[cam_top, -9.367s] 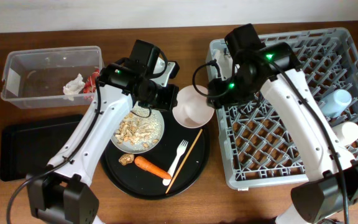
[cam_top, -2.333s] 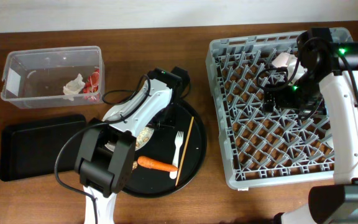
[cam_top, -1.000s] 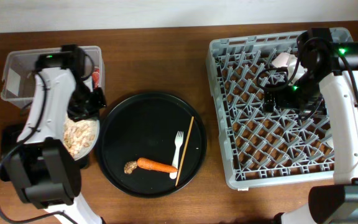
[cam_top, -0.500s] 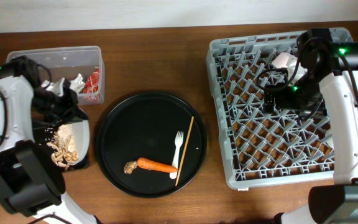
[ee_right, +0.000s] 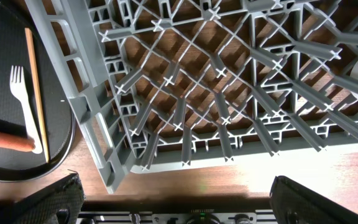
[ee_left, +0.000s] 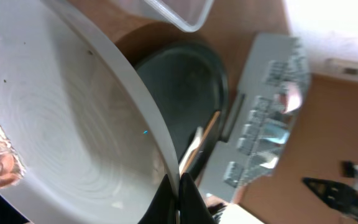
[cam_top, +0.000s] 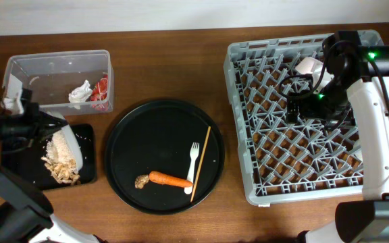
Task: Sort waste into correct bins and load items into the dishwasher rack
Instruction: 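Tip the plate over the black rectangular tray to dump the food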
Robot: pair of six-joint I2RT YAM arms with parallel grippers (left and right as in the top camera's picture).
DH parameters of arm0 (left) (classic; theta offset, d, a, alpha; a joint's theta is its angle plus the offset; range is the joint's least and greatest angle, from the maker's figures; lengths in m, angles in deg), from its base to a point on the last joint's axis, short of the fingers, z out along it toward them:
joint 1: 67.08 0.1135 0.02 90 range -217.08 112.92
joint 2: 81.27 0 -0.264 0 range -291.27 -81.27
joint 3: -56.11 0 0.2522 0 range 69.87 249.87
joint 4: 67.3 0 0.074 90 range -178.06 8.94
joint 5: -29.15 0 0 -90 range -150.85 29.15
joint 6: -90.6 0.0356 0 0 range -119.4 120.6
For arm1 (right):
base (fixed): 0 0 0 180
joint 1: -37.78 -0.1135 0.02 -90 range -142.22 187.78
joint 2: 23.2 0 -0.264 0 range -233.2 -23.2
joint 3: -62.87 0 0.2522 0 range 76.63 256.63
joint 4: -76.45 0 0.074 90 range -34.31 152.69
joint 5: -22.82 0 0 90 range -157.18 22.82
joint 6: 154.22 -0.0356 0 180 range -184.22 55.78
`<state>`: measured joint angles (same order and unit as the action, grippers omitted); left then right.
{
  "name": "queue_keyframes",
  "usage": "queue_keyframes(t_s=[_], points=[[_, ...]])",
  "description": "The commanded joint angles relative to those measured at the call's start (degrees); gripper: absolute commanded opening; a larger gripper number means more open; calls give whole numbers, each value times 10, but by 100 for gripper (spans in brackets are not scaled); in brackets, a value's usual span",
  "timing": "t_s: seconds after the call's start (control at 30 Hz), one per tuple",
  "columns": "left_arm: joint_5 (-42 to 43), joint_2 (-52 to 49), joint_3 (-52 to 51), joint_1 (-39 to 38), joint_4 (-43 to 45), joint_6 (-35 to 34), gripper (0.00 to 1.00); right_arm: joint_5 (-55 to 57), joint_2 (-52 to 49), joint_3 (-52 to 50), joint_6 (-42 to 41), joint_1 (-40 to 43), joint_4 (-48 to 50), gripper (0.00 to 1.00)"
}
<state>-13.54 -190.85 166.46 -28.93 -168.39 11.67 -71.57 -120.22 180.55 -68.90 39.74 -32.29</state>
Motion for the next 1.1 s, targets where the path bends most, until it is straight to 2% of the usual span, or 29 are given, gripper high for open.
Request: queue_keyframes(t_s=[0.0,0.1,0.3,0.53,0.57,0.6,0.63,0.7,0.87,0.93,1.0,1.07], points=[[89,25,7,34,-13,56,0,5,0,1,0,4,-2,99],[99,25,7,52,-18,76,0,5,0,1,0,4,-2,99],[207,25,7,84,-38,161,0,6,0,1,0,4,-4,99],[155,25,7,89,-57,161,0,5,0,1,0,4,-4,99],[173,25,7,89,-59,190,0,5,0,1,0,4,-4,99],[209,25,7,89,-67,250,0,5,0,1,0,4,-4,99],[218,25,7,89,-73,268,0,5,0,1,0,4,-4,99],[168,24,7,89,-63,181,0,5,0,1,-1,4,-4,99],[174,24,7,90,-77,212,0,5,0,1,0,4,-5,99],[154,24,7,90,-89,193,0,5,0,1,0,4,-5,99],[184,25,7,90,-94,219,0,5,0,1,0,4,-5,99],[191,25,7,91,-93,214,0,6,0,1,0,4,-5,99]])
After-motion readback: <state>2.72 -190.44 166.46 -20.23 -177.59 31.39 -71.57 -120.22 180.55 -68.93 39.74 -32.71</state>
